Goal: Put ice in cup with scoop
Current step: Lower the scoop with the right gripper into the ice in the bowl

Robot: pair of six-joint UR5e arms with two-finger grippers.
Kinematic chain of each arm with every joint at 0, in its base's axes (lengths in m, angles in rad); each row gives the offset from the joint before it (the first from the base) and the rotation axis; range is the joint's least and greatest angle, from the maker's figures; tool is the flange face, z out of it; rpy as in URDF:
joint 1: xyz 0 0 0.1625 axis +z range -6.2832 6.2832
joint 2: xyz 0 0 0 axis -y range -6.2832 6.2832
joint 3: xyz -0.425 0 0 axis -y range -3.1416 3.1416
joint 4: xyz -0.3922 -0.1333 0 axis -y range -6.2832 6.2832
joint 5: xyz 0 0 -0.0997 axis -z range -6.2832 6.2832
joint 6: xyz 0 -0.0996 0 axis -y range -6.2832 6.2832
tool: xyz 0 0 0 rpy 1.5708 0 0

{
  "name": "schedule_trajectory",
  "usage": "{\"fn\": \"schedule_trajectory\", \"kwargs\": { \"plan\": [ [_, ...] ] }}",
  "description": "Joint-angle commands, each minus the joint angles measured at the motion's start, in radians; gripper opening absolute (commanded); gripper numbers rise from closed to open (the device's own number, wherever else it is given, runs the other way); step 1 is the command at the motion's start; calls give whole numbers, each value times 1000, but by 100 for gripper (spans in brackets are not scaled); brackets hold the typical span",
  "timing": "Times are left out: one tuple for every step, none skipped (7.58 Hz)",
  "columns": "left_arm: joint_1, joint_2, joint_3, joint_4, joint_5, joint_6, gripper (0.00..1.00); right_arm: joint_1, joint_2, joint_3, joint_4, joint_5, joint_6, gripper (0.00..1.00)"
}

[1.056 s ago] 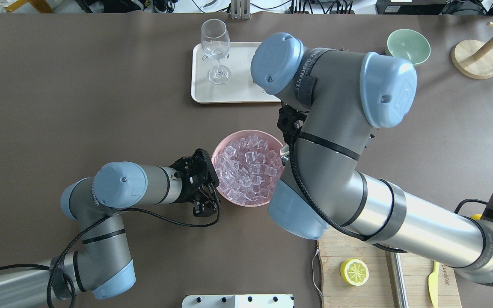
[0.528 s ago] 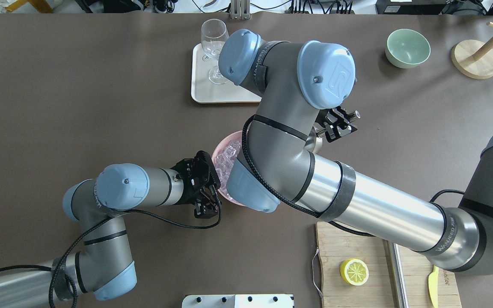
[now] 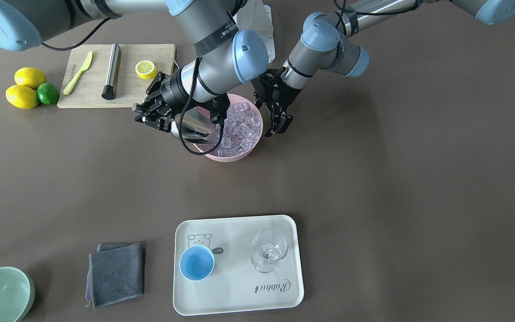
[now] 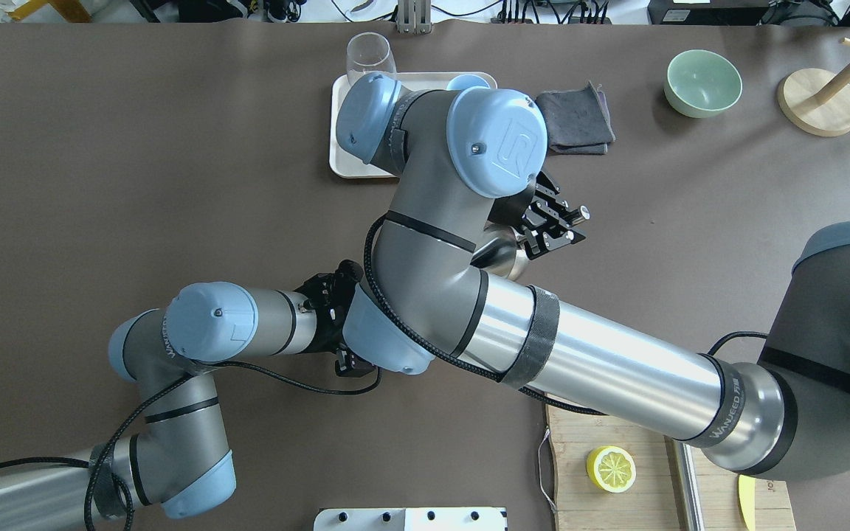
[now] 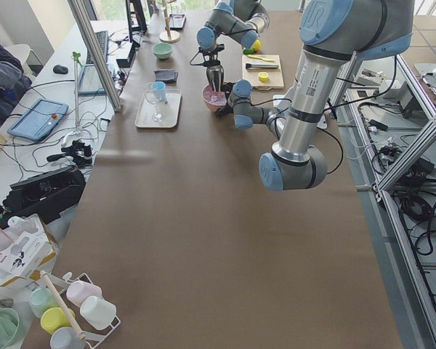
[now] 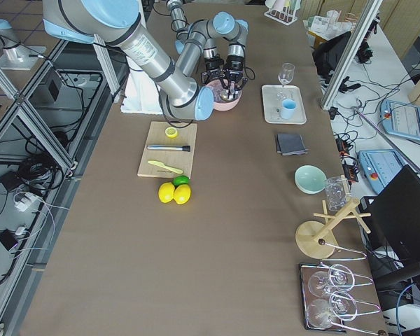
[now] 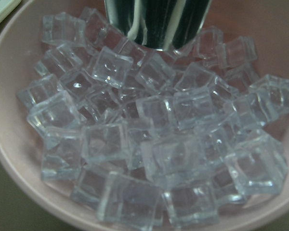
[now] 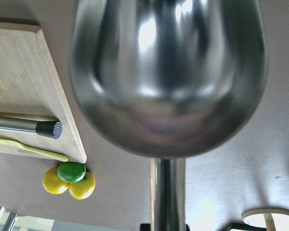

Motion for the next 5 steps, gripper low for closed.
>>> {"fn": "schedule_trajectory", "kwargs": {
  "plan": [
    [0, -4, 0, 0, 0, 0, 98, -58, 32, -55, -2, 4, 75, 0],
    [0, -4, 0, 0, 0, 0, 98, -76, 33, -58, 0, 4, 89, 0],
    [0, -6, 0, 0, 0, 0, 98, -81, 33, -49, 0, 6, 98, 0],
    [0, -6, 0, 0, 0, 0, 98, -81, 23, -36, 9, 6, 106, 0],
    [0, -6, 0, 0, 0, 0, 98, -81, 3, -16, 21, 7, 132, 0]
  ]
}}
